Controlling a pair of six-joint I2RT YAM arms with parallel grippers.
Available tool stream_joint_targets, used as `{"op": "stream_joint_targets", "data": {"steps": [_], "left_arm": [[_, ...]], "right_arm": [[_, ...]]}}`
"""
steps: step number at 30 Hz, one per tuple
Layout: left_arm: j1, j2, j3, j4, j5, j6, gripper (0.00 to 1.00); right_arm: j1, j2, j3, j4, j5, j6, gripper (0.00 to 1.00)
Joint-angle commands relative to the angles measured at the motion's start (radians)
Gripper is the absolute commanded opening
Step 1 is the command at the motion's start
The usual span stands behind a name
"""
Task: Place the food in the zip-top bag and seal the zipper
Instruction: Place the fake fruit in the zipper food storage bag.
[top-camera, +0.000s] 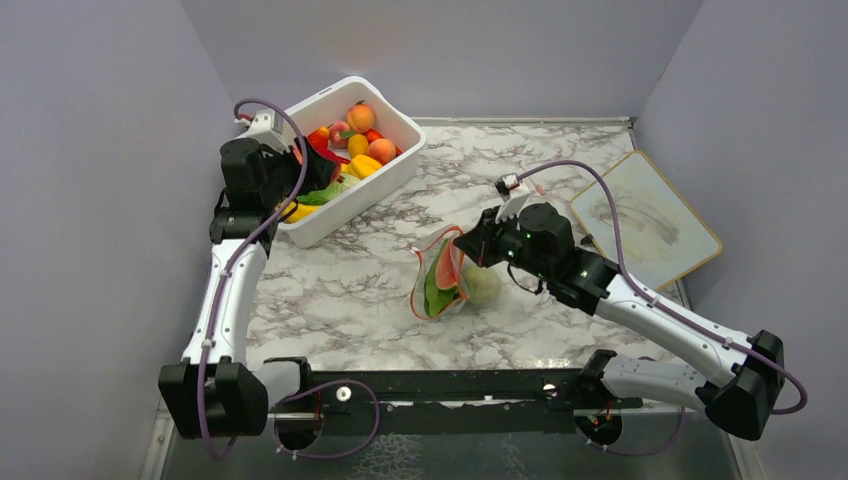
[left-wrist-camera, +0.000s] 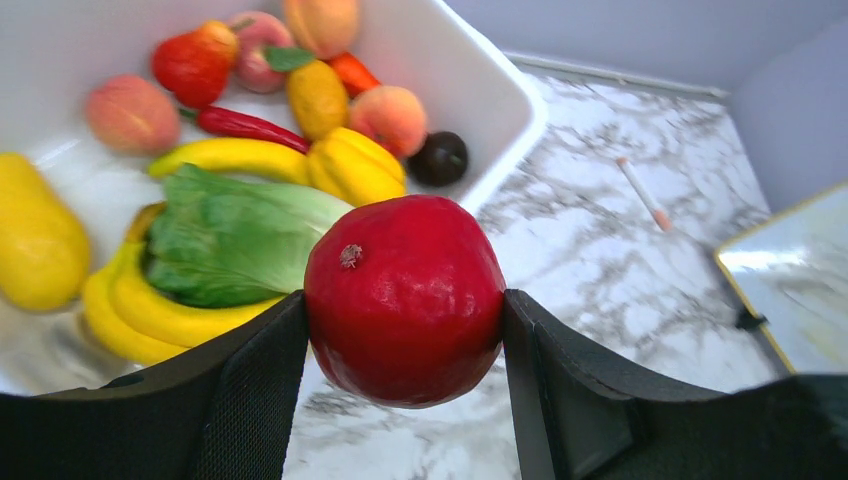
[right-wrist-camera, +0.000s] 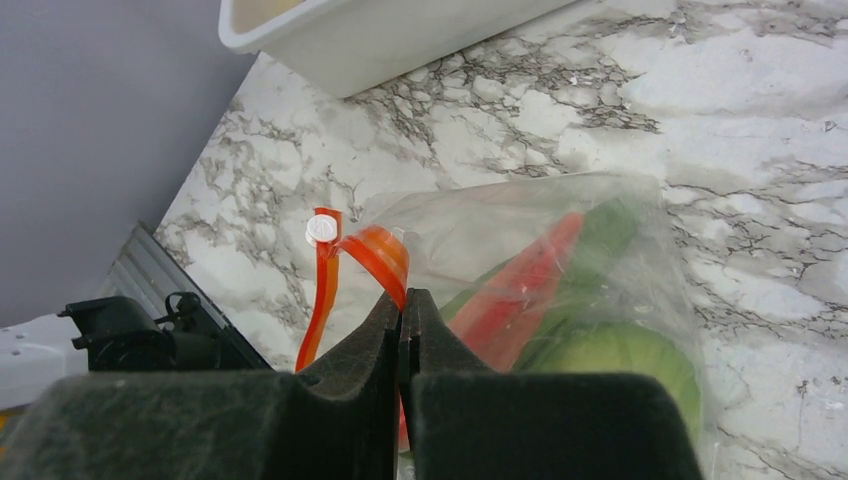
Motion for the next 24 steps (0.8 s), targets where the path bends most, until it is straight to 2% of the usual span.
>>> {"op": "stream_joint_targets", "data": {"steps": [1,9,12,16,24], "left_arm": [[-0.039,-0.104,-0.085,0.036,0.183,-0.044,0.42],[-0.117,-0.250,-0.182,0.055,0.375,-0.108,0.42],[-0.167,-0.294,-0.222,0.130,0.426,-0.182,0.40],[-0.234,-0.363,-0.316,0.271,0.418,-0.298,0.34],[-0.347,-0.377,-0.413,0.355,0.377,-0.357,0.34]], "right_arm": [[0.002,-0.004,0.008,0.005,0.030,0.067,0.01],[0.002,0.020,0.060,-0.034,0.108,0.115,0.01],[0.002,0.064,0.095,-0.061,0.154,0.080,0.01],[0.002,0.101,0.128,-0.081,0.185,0.061,0.01],[0.002,0.108,0.142,-0.080,0.181,0.062,0.01]]}}
